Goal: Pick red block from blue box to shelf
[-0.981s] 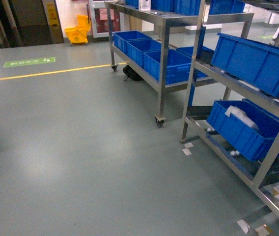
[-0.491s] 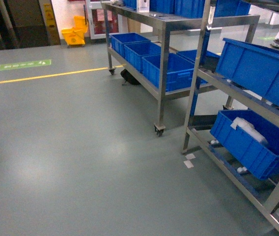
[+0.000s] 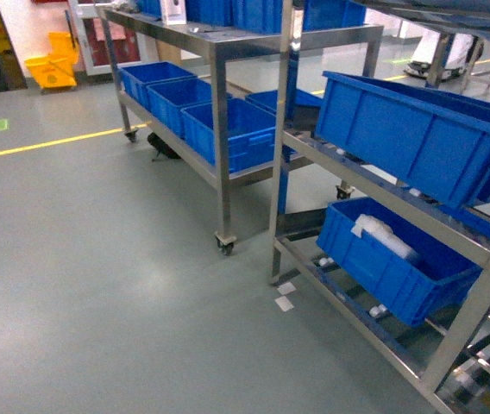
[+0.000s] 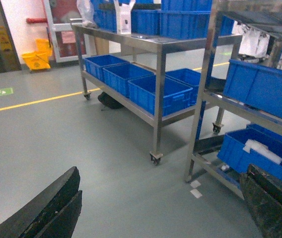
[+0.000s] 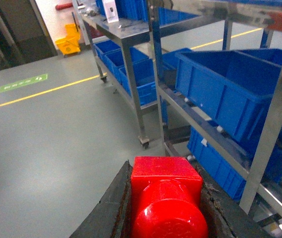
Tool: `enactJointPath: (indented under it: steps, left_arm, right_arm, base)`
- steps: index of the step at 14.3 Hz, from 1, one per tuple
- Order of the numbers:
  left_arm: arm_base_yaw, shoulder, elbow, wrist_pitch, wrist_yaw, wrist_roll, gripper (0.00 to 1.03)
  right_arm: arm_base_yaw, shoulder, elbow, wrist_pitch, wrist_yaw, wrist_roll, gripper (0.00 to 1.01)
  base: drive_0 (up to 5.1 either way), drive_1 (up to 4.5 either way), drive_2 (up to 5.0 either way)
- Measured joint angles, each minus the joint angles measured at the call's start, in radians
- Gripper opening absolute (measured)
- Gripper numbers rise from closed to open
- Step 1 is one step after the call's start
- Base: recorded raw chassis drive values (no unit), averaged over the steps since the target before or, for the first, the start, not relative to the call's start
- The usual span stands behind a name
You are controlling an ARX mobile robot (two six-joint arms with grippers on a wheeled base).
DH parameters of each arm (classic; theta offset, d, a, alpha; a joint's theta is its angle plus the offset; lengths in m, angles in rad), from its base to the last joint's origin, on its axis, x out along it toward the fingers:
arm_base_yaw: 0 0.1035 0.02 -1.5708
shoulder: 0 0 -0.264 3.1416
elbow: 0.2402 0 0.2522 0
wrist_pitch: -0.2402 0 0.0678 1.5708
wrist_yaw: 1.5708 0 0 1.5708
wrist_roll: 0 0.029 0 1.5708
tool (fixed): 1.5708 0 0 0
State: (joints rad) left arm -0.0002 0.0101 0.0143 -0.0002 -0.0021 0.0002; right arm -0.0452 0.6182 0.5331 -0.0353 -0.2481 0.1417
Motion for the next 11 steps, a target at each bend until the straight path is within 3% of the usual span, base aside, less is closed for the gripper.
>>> enactJointPath:
  steps: [11]
  left_arm:
    - [0.000,0.000,0.000,-0.004,0.002,0.000,0.98]
  right_arm:
    - [0.000,-0.005,0.000,0.001,0.000,0.000,0.27]
  base:
    - [-1.6,-1.63,-1.6]
